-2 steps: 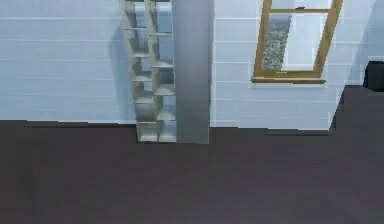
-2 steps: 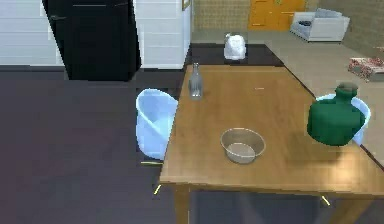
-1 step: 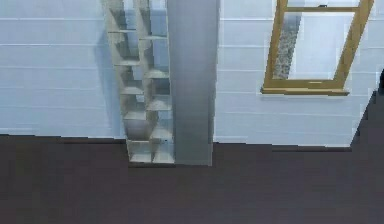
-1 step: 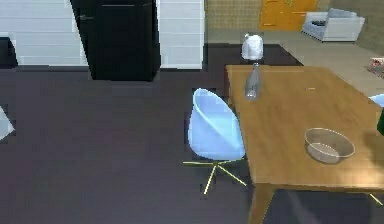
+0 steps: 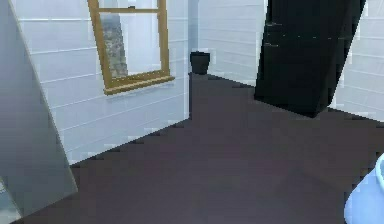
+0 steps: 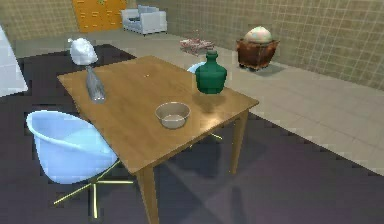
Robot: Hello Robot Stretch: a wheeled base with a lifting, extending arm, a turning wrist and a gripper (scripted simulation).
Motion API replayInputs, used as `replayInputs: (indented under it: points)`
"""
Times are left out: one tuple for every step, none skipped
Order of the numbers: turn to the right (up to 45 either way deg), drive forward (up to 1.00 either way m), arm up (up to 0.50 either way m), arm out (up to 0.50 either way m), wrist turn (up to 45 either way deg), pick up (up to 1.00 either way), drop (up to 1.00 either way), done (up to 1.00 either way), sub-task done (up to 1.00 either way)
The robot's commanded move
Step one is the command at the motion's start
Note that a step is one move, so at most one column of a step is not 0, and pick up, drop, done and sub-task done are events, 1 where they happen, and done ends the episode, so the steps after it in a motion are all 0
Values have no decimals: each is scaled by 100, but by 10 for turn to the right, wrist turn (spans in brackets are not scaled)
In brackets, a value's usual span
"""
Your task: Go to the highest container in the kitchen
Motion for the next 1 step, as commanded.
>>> replayInputs:
  points:
    - [150, 0, 0, 0, 0, 0, 0, 0, 0]
